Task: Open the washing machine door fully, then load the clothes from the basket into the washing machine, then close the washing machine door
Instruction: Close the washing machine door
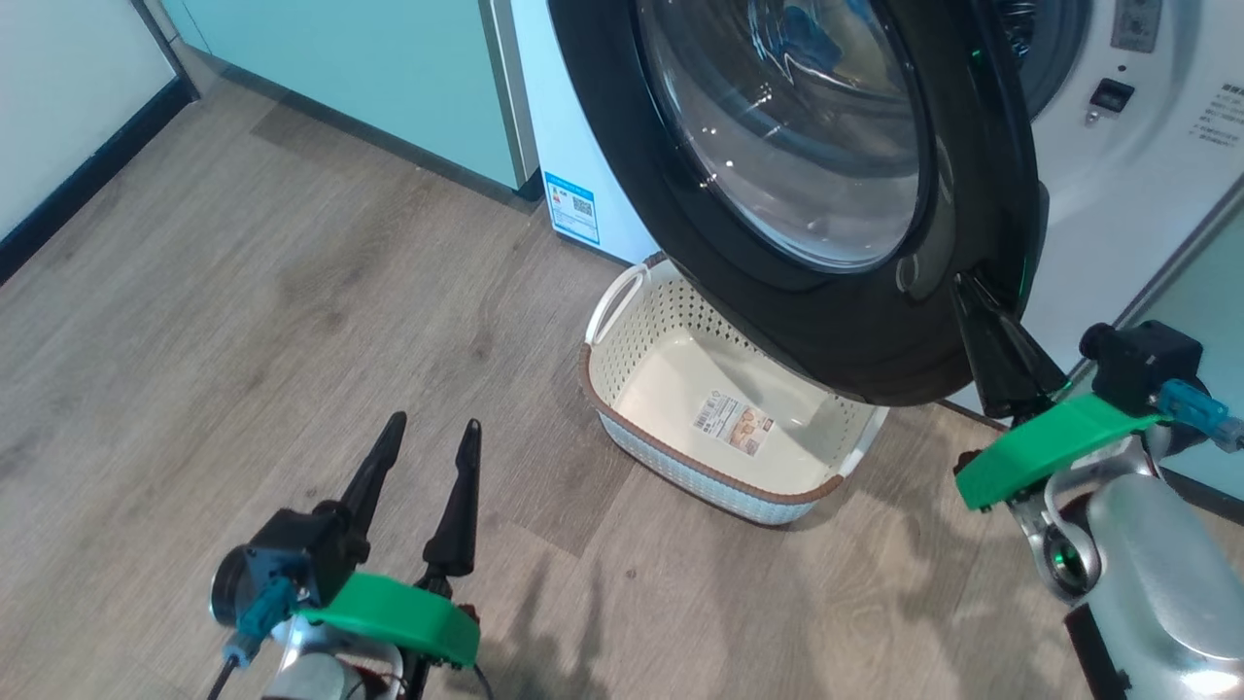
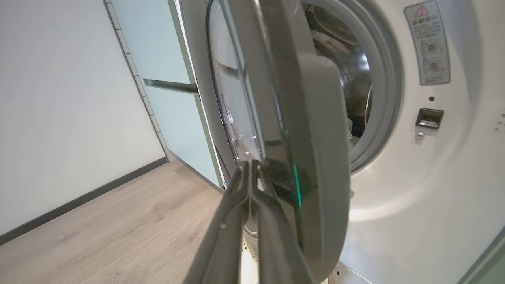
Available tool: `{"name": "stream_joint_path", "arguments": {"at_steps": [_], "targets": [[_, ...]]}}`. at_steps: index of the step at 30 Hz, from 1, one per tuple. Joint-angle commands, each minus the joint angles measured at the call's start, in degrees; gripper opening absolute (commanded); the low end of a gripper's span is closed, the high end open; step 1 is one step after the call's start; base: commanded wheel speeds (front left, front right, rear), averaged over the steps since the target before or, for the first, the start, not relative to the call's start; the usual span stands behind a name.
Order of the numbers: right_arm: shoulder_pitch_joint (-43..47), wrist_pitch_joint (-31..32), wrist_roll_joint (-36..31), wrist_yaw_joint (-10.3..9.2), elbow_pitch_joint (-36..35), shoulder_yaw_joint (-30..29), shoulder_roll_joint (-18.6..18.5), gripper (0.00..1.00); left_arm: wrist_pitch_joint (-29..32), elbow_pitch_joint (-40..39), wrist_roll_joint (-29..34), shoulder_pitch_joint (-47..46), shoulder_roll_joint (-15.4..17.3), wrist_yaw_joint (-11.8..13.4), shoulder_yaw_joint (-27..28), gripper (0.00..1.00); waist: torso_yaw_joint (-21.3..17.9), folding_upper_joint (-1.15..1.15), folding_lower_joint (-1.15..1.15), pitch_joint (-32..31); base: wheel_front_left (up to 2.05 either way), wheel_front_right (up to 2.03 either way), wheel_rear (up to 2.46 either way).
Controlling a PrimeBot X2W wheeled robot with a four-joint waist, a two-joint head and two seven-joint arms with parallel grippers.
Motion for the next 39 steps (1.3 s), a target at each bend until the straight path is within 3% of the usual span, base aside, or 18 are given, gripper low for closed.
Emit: {"name": "stream_joint_path", "arguments": {"at_steps": [1,15,27,39], "targets": [[-2.9,-0.6,-0.6,-0.16,-1.3,0.0,0.0,0.00,-0.5,-2.0,0.6,-3.0,0.2,-0.2,2.5,1.00,0.0,0.00,0.00,0.2,0.00,0.00,0.00],[-8.2,-0.9,-2.5,-0.16,2.7,-6.9,-3.1,0.00,-0.5,-2.1,1.6,-5.5,-2.3,-2.1,2.4,1.00,1.1,0.00,0.00,4.0,0.00,0.00,0.00],[-19.7,-1.1,-4.5,-0.16,9.2,-11.4,-5.8,0.00,-0.5,-1.8,2.5,-8.6,-5.1,-4.4,3.5,1.00,1.5,0.00,0.00,9.5,0.00,0.00,0.00],[-29.0,-1.1,-6.2,-0.16,15.6,-16.1,-6.3,0.00,-0.5,-1.0,2.9,-11.0,-6.1,-5.7,4.1,1.00,1.8,0.00,0.00,12.1,0.00,0.00,0.00]]}}
